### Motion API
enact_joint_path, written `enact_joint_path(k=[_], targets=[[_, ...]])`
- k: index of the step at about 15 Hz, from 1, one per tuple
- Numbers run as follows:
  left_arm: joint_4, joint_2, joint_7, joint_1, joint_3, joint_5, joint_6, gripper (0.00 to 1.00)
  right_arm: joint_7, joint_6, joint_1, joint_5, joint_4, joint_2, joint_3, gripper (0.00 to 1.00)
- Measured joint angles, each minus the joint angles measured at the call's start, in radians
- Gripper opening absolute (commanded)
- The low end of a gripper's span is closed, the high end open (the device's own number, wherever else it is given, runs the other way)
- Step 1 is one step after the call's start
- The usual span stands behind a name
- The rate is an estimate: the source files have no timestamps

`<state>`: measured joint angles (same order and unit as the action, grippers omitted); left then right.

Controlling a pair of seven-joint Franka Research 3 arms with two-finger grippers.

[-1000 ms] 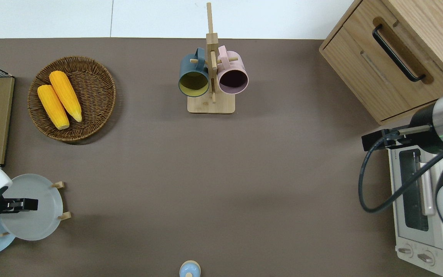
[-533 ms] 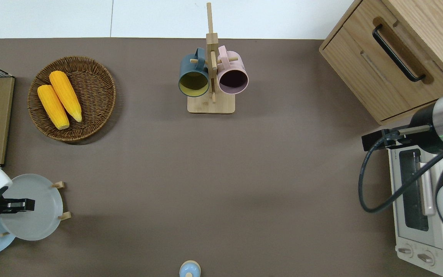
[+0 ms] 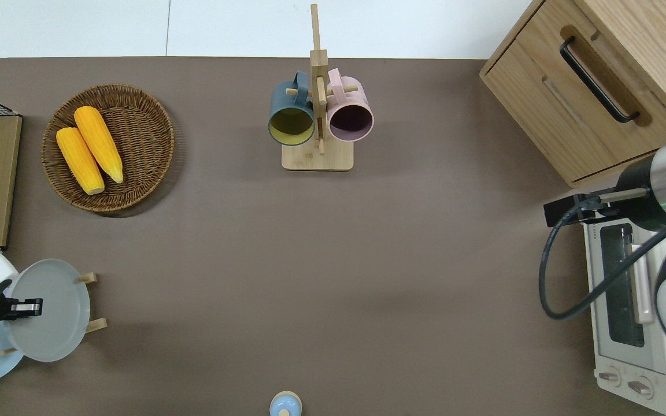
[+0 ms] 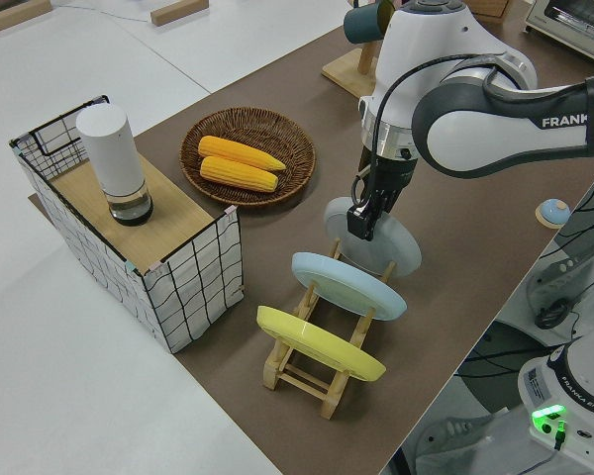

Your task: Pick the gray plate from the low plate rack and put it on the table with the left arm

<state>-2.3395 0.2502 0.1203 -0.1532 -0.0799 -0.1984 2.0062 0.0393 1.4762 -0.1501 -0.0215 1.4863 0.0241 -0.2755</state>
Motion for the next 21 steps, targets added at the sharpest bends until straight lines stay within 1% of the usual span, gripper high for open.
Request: enact_joint_path(k=[8, 11, 14, 19, 21], targets=[[0.002, 0.001, 0.0, 0.001, 0.001, 0.0, -0.005, 0.0, 0.0, 0.0, 0.0, 0.0, 0.0, 0.0, 0.0, 0.983], [0.024, 0.006, 0.0, 0.001, 0.013, -0.003, -0.046, 0.0, 0.0, 0.0, 0.0, 0.0, 0.0, 0.0, 0.0, 0.983], [0.093, 0.016, 0.0, 0.002, 0.039, -0.008, -0.142, 0.0, 0.0, 0.0, 0.0, 0.0, 0.0, 0.0, 0.0, 0.983], [0.214, 0.054, -0.019, 0.003, 0.113, -0.008, -0.314, 0.0, 0.0, 0.0, 0.0, 0.0, 0.0, 0.0, 0.0, 0.983], [0.229, 0.063, -0.053, 0.004, 0.14, -0.007, -0.342, 0.0, 0.0, 0.0, 0.0, 0.0, 0.0, 0.0, 0.0, 0.983]])
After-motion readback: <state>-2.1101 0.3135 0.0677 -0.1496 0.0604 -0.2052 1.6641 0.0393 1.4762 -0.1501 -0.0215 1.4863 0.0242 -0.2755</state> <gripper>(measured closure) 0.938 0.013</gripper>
